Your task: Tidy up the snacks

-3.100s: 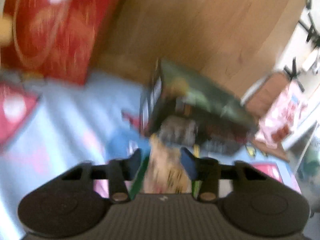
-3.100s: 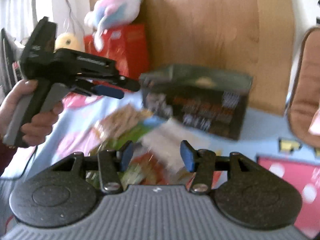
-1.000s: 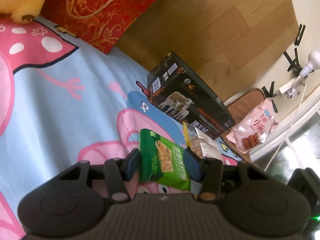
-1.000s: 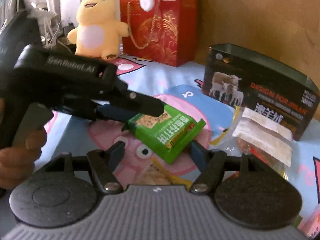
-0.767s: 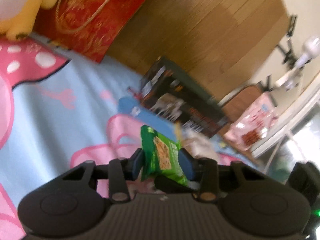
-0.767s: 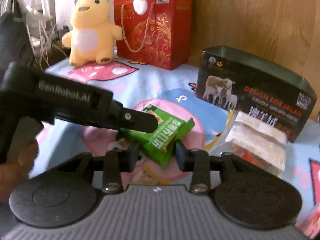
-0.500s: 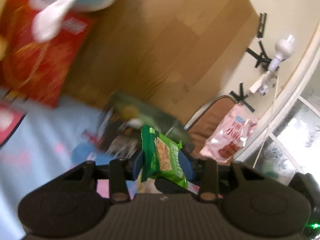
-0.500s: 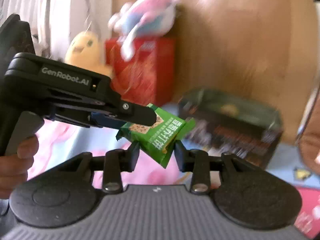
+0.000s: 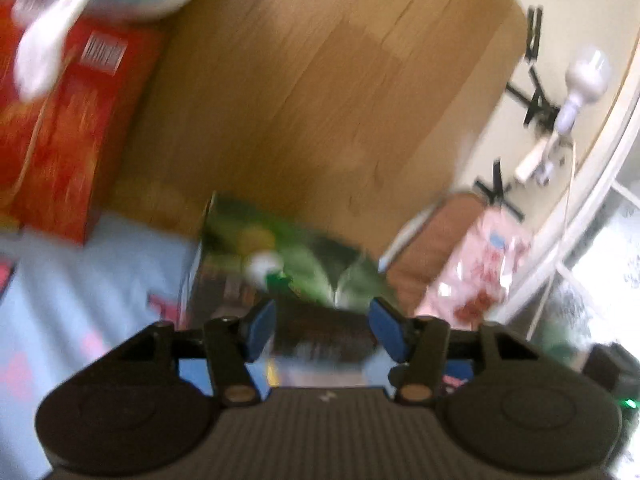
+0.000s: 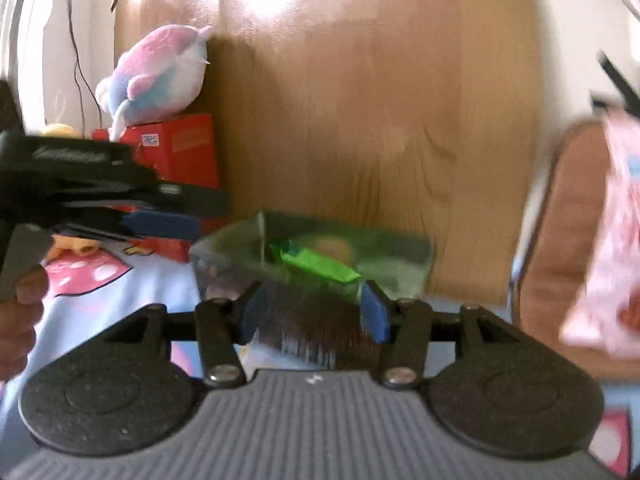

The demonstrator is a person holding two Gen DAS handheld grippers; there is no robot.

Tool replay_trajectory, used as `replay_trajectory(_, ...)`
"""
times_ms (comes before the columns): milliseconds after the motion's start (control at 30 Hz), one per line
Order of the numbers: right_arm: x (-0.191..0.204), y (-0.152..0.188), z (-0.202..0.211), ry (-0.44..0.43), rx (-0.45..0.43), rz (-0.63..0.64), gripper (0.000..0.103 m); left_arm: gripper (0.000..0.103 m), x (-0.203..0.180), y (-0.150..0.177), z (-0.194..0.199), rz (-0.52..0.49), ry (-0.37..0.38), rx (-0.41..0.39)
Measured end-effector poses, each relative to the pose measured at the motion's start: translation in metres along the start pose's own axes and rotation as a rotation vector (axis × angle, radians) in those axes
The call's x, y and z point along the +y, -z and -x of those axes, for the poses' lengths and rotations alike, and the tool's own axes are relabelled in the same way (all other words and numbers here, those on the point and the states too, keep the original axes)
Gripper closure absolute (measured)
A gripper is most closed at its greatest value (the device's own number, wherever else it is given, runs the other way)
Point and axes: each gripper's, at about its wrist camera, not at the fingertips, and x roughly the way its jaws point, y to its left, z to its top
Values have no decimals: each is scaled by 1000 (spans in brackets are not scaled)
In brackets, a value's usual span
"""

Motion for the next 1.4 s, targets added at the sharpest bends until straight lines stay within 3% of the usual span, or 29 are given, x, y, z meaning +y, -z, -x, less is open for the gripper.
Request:
replay_trajectory(167,1,31,-6,16,154,-10,43,43,14,26,-29,107,21,182)
replay_trajectory(200,3,34,-10,8,189,-3,30,43,15,29,-37,119,37,214)
replay_trajectory(233,9,35,-18,-10,225,4,19,46,16,34,-47,132,43,245)
replay_trajectory(267,11,36,-25,-29,256,7,20,57,17,37,-53,143,36,269)
replay_trajectory(300,14,37,-30,-56,283,-6,26,62,17,40,-55,139,30,269)
replay_trajectory(367,25,34,-33,-71,288,-13,43,65,16,43,-45,131,19,246)
replay_trajectory(400,33,29,-34,-66,281,-7,46,65,17,42,-37,141,18,232)
replay_trajectory(500,53,22,-21,-80,216,26,48,65,17,37,-8,160,44,174)
replay_trajectory(633,96,21,6,-14,87,246,48,59,18,37,17,197,87,150)
replay_trajectory(800,122,28,18,-26,64,397,48,57,33,49,46,236,56,115)
replay_trajectory(900,135,30,15,-66,85,416,58,57,38,55,65,254,92,97)
replay_trajectory(1033,159,34,23,-109,63,445,57,55,32,56,82,205,68,65)
replay_trajectory(1167,175,31,20,-130,33,483,56,51,44,52,107,243,51,-19)
replay_trajectory(1300,183,25,1,-209,14,424,47,51,58,48,127,292,9,-84)
replay_trajectory(1400,210,20,-12,-337,20,439,47,51,70,49,146,337,-22,-137)
